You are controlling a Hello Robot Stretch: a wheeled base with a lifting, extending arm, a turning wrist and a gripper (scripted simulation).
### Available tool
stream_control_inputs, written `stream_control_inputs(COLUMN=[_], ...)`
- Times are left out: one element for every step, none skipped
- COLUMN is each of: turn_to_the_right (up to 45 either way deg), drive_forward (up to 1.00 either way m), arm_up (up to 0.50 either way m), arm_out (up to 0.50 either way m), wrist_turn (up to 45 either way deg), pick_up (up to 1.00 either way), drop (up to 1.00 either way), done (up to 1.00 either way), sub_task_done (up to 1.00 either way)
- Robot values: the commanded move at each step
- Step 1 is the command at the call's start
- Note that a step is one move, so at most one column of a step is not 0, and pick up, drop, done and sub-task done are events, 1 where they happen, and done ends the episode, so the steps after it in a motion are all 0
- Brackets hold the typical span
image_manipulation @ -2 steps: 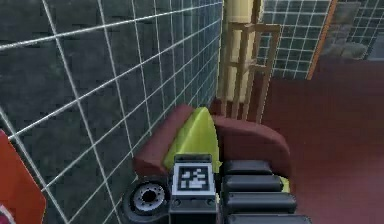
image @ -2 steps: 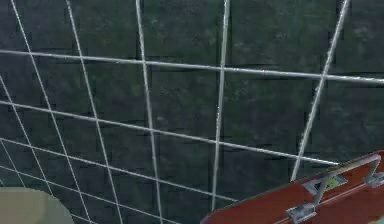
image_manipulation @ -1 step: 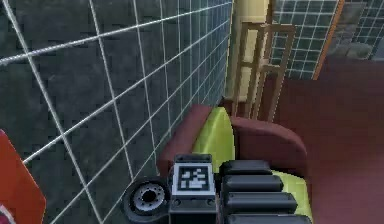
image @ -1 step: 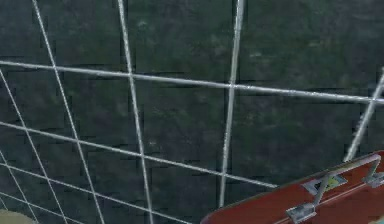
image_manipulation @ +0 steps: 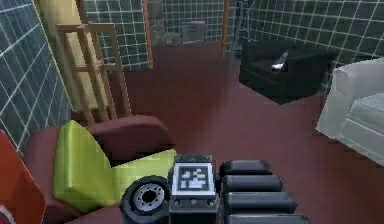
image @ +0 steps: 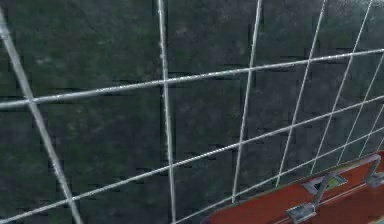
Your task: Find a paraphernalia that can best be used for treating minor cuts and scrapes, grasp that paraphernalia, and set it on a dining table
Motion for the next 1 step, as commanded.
stream_control_inputs(turn_to_the_right=[45.0], drive_forward=[0.0], arm_up=[0.0], arm_out=[0.0], wrist_turn=[0.0], pick_up=[0.0], drop=[0.0], done=[0.0], sub_task_done=[0.0])
